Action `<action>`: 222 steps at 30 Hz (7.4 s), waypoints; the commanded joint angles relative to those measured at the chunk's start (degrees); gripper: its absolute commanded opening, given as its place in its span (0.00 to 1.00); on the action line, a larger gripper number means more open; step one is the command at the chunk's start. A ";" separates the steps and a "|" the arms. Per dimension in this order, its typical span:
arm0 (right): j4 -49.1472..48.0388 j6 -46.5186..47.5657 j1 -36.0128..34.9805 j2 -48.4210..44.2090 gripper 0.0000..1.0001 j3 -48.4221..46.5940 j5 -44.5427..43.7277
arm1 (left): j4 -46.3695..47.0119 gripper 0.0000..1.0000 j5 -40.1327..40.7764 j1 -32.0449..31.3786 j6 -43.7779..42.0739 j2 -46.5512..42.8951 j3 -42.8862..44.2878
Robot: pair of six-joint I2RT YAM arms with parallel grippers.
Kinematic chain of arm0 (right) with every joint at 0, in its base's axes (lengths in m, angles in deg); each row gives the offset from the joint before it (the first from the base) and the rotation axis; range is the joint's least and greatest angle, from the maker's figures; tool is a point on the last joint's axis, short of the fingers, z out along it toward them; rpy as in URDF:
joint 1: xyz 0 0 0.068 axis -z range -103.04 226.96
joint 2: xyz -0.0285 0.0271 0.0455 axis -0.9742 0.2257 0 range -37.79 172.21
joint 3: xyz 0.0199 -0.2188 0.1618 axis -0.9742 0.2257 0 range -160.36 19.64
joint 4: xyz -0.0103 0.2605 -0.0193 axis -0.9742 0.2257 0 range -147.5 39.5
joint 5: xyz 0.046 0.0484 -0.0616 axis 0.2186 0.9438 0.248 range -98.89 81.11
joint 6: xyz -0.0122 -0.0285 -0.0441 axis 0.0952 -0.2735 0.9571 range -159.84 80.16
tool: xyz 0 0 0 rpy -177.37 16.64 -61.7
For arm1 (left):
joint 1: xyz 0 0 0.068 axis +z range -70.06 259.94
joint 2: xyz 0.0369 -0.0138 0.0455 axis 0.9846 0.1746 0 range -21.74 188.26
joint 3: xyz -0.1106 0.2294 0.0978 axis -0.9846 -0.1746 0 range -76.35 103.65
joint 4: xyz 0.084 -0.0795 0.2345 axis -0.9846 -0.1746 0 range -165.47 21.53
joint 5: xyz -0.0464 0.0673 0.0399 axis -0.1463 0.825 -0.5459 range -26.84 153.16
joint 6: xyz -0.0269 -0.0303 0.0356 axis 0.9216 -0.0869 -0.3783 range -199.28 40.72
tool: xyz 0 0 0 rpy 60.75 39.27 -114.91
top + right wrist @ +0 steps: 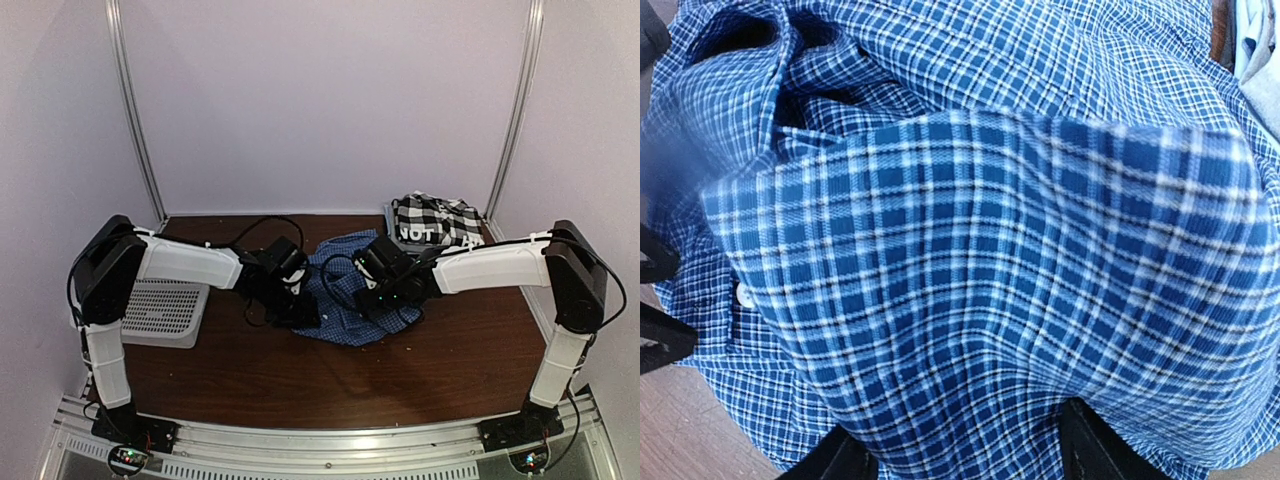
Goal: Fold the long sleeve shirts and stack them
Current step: Flatten out the crumpled shirt at the center of the board.
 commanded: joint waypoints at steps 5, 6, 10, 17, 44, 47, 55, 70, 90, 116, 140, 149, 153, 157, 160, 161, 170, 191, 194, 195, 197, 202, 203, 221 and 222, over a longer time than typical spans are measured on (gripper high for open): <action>-0.82 -0.98 -0.22 -0.68 0.56 -1.16 -1.17 | 1.60 0.52 1.44 -1.23 1.00 1.18 1.06; -0.78 -1.06 -0.24 -0.83 0.54 -1.18 -1.17 | 1.56 0.48 1.78 -1.35 1.02 0.99 1.05; -0.73 -1.53 -0.20 -1.27 0.45 -1.18 -1.09 | 1.61 0.20 2.20 -1.52 1.15 0.93 1.12; -0.39 -1.90 -0.22 -2.19 0.31 -1.18 -1.26 | 1.53 0.00 4.01 -1.56 1.31 -1.60 0.81; 0.68 -2.69 -0.20 -3.78 0.17 -0.80 -1.36 | 0.22 0.49 15.20 1.74 2.52 1.65 4.45; 0.76 -2.68 -0.20 -3.71 0.16 -0.83 -1.26 | -0.15 0.49 16.15 1.87 2.00 2.80 6.06; 0.74 -2.87 -0.20 -3.93 0.14 -0.36 -1.22 | 0.67 0.05 15.74 1.87 0.97 2.55 8.33; 6.64 -2.08 0.26 -9.42 0.06 2.83 -4.20 | -8.92 0.00 12.44 11.85 -3.09 -19.63 6.66; 17.95 -7.65 19.20 -19.86 0.00 11.12 -12.47 | -12.65 0.00 0.01 25.60 -13.10 -9.77 16.04; 12.46 -5.87 1.97 -7.58 0.65 -8.30 -6.51 | -14.73 0.16 4.57 24.99 -15.95 -1.94 18.76; 3.52 -4.97 -8.03 19.71 0.63 -22.03 2.52 | -10.46 0.54 12.24 7.79 -5.59 -18.62 -7.17; 2.70 -5.68 -9.21 21.12 0.66 -21.05 0.96 | -6.42 0.62 14.41 7.67 -4.98 -14.31 -10.23; 2.82 -6.00 -9.21 22.06 0.58 -21.44 0.00 | -5.08 0.61 13.91 7.59 -5.10 -11.29 -10.10; 2.91 -6.54 -9.12 22.24 0.51 -21.55 -0.55 | -4.53 0.59 13.43 7.34 -5.22 -10.02 -10.92; 2.87 -6.90 -9.03 22.23 0.46 -21.81 -0.87 | -3.24 0.56 12.30 7.10 -5.07 -9.52 -11.95; 2.87 -7.10 -8.96 22.21 0.44 -21.95 -0.91 | -3.06 0.54 12.24 6.94 -5.00 -9.29 -12.10; 0.95 -9.03 -6.86 19.37 0.38 -20.30 2.27 | -3.99 0.00 12.23 6.61 -5.26 -9.21 -12.98; -0.69 -10.77 -5.07 12.69 0.52 -15.34 6.00 | -13.98 0.00 12.47 4.82 -7.89 -13.70 -14.13; 0.19 -10.59 -5.86 13.48 0.51 -16.02 5.52 | -15.44 0.00 12.91 4.77 -8.25 -14.69 -14.60; 0.38 -10.54 -6.24 13.85 0.52 -16.25 5.26 | -15.77 0.00 12.97 4.71 -8.33 -15.04 -14.72; 1.30 -10.47 -7.06 14.58 0.52 -17.01 4.55 | -16.39 0.00 13.09 4.68 -8.46 -15.60 -15.00; 2.34 -10.34 -9.07 15.92 0.52 -18.09 3.70 | -16.67 0.00 12.68 4.68 -8.65 -16.44 -15.46; 2.28 -10.32 -9.36 16.16 0.52 -18.17 3.65 | -16.65 0.00 12.60 4.68 -8.65 -16.46 -15.46; 7.87 -11.43 -9.50 20.15 0.16 -23.66 -5.80 | -19.37 0.00 12.23 4.68 -9.93 -17.35 -15.90; 8.19 -11.64 -9.27 19.06 0.12 -23.11 -6.62 | -19.96 0.00 12.23 4.68 -10.15 -17.49 -15.93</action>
